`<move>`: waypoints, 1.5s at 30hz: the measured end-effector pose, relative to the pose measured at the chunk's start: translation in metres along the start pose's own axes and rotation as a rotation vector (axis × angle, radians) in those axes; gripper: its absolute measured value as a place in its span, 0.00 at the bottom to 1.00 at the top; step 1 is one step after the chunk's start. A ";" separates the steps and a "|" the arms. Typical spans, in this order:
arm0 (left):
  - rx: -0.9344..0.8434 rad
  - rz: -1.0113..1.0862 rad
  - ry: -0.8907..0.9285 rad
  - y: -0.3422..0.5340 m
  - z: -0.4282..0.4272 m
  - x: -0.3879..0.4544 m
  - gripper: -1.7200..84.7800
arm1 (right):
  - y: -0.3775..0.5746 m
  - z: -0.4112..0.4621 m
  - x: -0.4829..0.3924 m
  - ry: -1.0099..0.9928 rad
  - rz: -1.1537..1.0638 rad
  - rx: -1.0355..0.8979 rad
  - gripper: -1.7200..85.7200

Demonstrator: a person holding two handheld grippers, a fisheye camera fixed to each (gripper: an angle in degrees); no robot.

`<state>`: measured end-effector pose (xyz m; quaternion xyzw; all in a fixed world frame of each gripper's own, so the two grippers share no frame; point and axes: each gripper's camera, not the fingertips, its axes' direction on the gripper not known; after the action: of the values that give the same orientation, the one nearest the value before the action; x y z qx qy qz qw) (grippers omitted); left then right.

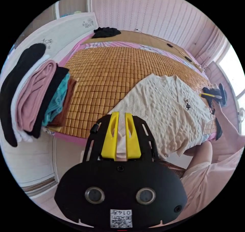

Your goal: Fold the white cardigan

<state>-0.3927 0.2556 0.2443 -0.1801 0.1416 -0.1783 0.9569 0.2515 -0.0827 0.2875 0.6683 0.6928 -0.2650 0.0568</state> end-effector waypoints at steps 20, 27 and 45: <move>-0.174 0.378 -0.125 -0.139 0.152 0.089 0.01 | -0.142 0.136 0.017 0.190 -0.043 -0.034 0.01; -0.113 0.292 -0.138 -0.190 0.175 0.082 0.02 | -0.167 0.139 0.045 0.188 -0.007 -0.091 0.01; -0.128 0.427 0.179 0.109 0.088 0.159 0.09 | 0.125 0.055 -0.104 -0.556 -0.060 -0.130 0.12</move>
<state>-0.1886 0.3138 0.2473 -0.1900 0.2716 0.0220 0.9432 0.3663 -0.2042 0.2493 0.5440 0.6858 -0.3946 0.2795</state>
